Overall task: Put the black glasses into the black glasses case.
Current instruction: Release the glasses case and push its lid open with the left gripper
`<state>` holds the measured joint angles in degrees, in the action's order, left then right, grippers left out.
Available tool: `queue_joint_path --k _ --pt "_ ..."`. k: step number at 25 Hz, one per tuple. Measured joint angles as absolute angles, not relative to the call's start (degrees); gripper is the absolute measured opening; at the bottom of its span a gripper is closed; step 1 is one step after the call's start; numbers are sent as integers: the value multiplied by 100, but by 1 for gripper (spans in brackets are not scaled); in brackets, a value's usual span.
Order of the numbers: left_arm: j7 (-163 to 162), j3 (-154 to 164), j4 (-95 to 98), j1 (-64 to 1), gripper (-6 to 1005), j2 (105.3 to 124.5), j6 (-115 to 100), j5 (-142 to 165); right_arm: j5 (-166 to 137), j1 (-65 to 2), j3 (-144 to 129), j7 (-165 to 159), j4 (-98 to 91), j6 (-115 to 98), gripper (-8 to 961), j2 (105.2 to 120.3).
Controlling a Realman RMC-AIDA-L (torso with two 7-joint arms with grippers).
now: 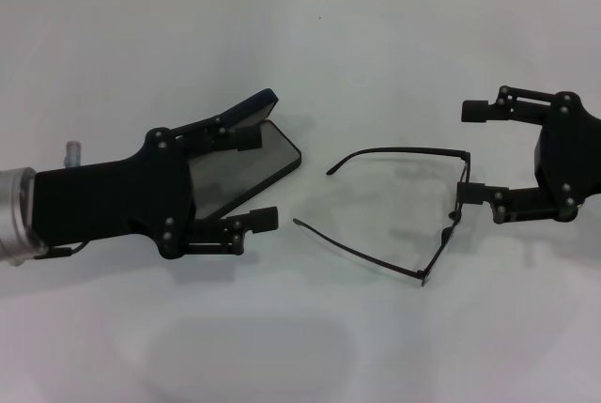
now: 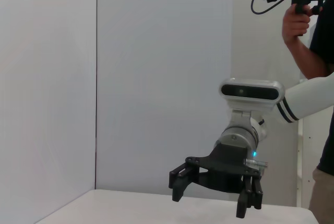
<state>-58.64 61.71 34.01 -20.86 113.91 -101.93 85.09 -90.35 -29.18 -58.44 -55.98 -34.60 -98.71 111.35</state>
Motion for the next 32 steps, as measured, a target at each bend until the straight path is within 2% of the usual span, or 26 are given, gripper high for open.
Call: queue_joint_path --k 12,23,27,32 --pt "-5954 6160 3402 -2100 834 11408 -10031 8502 -9035 -2909 -5844 -5599 -3447 -9870 819 11139" --pt "-7935 5811 3933 -2382 796 11366 -8069 9216 -9035 -2916 -5845 -5628 -3498 -9870 814 11150" --pt "-8685 5797 4569 -2391 782 11440 -7768 10107 -9035 -2942 -5844 -5631 -3498 -9870 812 11154" --pt "-9293 5791 5176 -2404 765 11636 -7446 11008 -9035 -2955 -5854 -5634 -3499 -9830 809 11167"
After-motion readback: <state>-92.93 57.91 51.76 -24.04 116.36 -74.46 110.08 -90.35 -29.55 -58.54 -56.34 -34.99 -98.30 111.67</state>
